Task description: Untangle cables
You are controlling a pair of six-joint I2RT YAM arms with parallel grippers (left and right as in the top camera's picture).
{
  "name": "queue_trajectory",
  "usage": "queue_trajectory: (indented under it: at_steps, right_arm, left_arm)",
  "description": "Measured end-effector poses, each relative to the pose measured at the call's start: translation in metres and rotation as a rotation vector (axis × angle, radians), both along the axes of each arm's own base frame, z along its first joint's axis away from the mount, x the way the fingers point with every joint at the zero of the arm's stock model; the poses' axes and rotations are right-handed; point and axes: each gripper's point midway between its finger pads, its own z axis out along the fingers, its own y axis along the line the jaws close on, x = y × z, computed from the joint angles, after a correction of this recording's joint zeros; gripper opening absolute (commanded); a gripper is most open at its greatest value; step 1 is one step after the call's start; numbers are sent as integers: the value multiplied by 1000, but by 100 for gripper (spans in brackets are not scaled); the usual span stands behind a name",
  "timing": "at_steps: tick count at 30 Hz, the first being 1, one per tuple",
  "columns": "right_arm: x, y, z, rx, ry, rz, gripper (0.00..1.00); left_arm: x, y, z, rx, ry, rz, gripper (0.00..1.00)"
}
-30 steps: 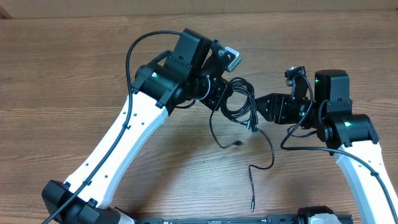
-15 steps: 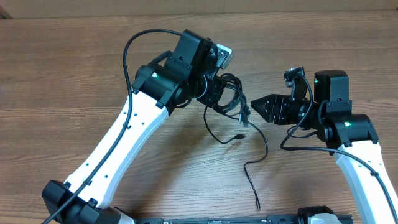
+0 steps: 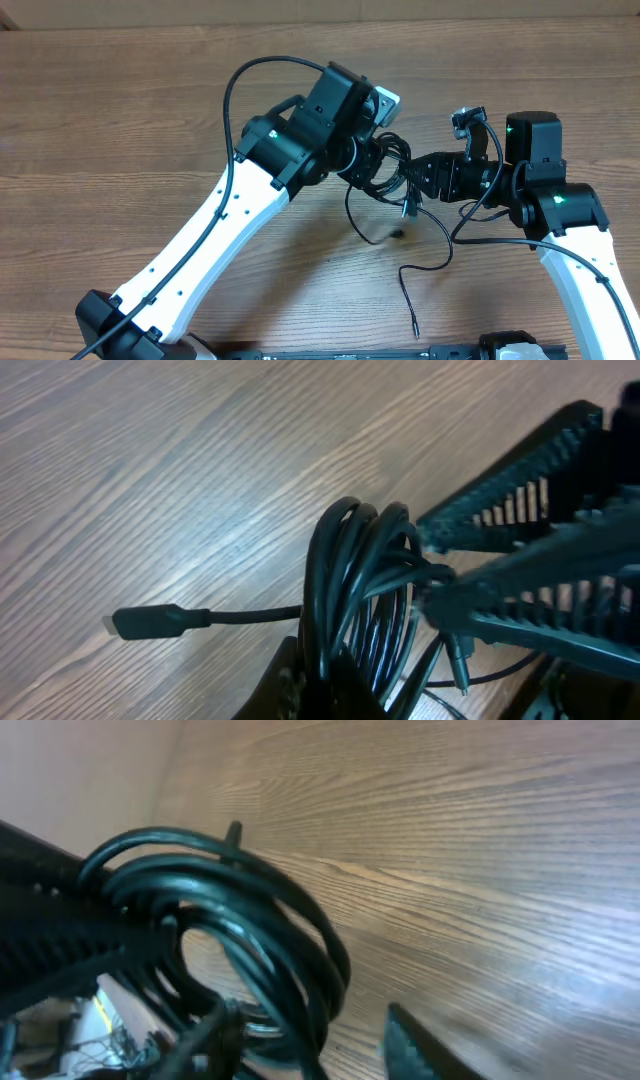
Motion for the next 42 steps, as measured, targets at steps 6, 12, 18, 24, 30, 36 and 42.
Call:
queue_trajectory:
  at_steps: [6, 12, 18, 24, 30, 36, 42]
  right_arm:
    - [-4, -13, -16, -79, 61, -57, 16]
    - [2, -27, -25, -138, 90, -151, 4]
    - [5, -33, -27, -141, 118, -213, 27]
    - [-3, -13, -16, -74, 62, -61, 43]
    - [-10, 3, -2, -1, 3, 55, 42]
    - [-15, 9, 1, 27, -1, 96, 31]
    - [-13, 5, -2, 2, -2, 80, 4]
  left_arm:
    - [0, -2, 1, -6, 0, -2, 4]
    - [-1, -1, 0, -3, 4, -2, 4]
    - [-2, 0, -2, 2, 10, -2, 4]
    - [0, 2, -2, 16, 1, 10, 4]
    - [1, 3, -3, 19, -2, 14, 4]
    - [-2, -2, 0, -6, 9, -6, 4]
    - [-7, -11, 4, -55, 25, -42, 4]
